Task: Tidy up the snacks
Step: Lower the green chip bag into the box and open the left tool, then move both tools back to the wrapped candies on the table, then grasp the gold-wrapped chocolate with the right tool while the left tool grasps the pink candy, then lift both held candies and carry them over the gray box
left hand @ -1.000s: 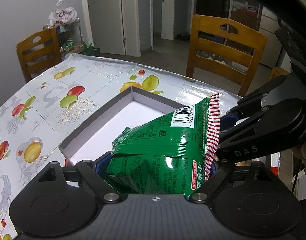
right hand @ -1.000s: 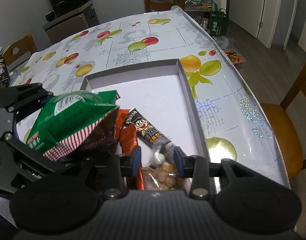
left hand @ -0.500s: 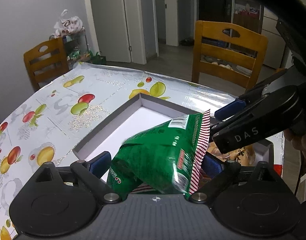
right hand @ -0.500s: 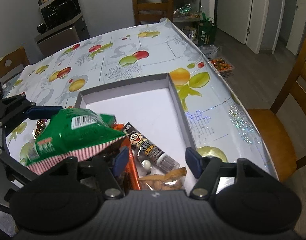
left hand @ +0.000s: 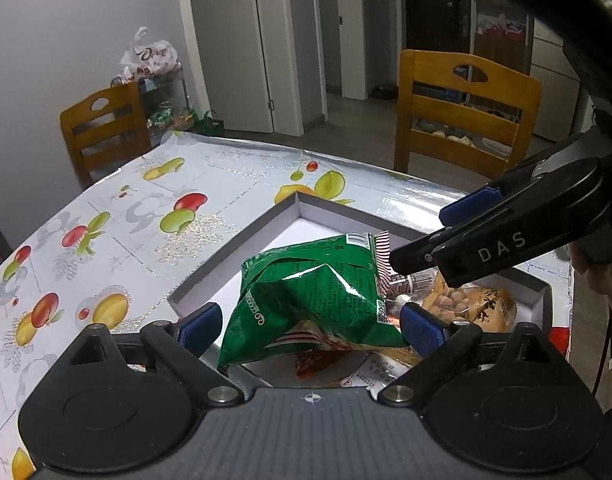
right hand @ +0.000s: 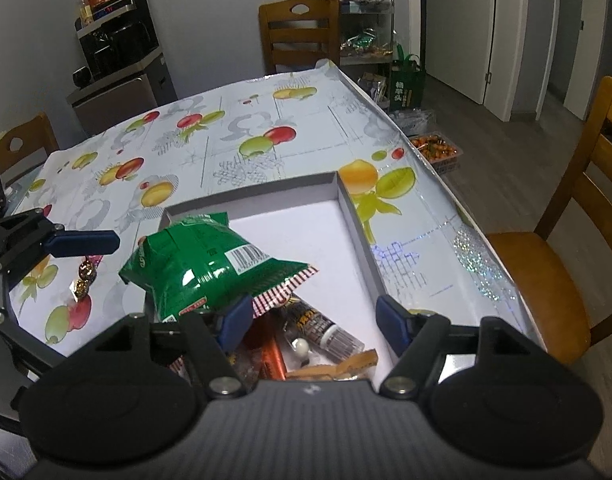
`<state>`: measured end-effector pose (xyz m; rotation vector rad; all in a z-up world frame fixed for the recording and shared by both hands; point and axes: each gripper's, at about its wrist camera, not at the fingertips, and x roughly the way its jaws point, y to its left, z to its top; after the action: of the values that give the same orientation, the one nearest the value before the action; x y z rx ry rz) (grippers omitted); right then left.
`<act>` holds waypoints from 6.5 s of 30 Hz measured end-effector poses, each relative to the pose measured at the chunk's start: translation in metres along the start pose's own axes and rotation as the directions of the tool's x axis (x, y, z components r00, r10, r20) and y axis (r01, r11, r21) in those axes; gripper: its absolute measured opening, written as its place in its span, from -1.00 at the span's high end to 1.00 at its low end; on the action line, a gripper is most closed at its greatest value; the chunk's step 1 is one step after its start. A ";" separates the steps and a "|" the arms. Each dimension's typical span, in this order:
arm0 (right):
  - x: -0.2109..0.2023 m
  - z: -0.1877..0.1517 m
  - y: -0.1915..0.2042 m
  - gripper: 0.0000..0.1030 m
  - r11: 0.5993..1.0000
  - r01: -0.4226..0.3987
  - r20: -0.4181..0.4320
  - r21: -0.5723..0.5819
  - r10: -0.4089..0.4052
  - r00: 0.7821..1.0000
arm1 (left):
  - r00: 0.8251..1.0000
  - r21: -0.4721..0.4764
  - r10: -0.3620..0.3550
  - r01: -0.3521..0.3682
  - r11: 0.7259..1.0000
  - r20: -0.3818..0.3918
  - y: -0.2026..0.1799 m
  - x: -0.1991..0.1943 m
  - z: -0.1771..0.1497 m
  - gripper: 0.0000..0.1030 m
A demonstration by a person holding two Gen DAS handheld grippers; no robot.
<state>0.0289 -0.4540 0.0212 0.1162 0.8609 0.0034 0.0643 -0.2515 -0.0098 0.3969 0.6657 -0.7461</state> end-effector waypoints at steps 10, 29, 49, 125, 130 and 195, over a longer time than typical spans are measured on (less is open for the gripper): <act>-0.011 0.008 0.015 -0.34 0.999 -0.048 0.082 -0.017 0.049 0.995 | 0.999 -0.038 0.040 -0.040 0.998 0.010 0.014 -0.013 -0.008 -0.87; -0.017 0.018 0.084 -0.35 0.977 -0.156 0.119 -0.145 0.174 0.978 | 0.994 -0.136 0.110 -0.110 0.985 -0.003 0.047 -0.044 -0.038 -0.87; -0.003 0.021 0.153 -0.34 0.933 -0.225 0.042 -0.282 0.246 0.968 | 0.959 -0.338 0.245 -0.279 0.899 -0.140 0.130 -0.036 -0.093 -0.41; 0.129 0.009 0.273 0.57 0.853 -0.291 -0.160 -0.434 0.245 0.956 | 0.973 -0.465 0.183 -0.230 0.855 -0.143 0.174 -0.074 -0.153 0.84; 0.109 0.012 0.267 0.57 0.855 -0.302 -0.133 -0.422 0.271 0.953 | 0.972 -0.455 0.197 -0.235 0.859 -0.131 0.168 -0.080 -0.148 0.85; -0.040 0.004 0.060 0.57 0.992 -0.044 0.147 -0.119 0.061 0.987 | 0.988 -0.076 -0.123 0.131 0.988 0.097 0.008 -0.032 -0.004 0.85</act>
<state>0.0083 -0.3965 0.0606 0.0301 0.7051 0.0926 0.0511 -0.2282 0.0097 0.2449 0.6373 -0.8503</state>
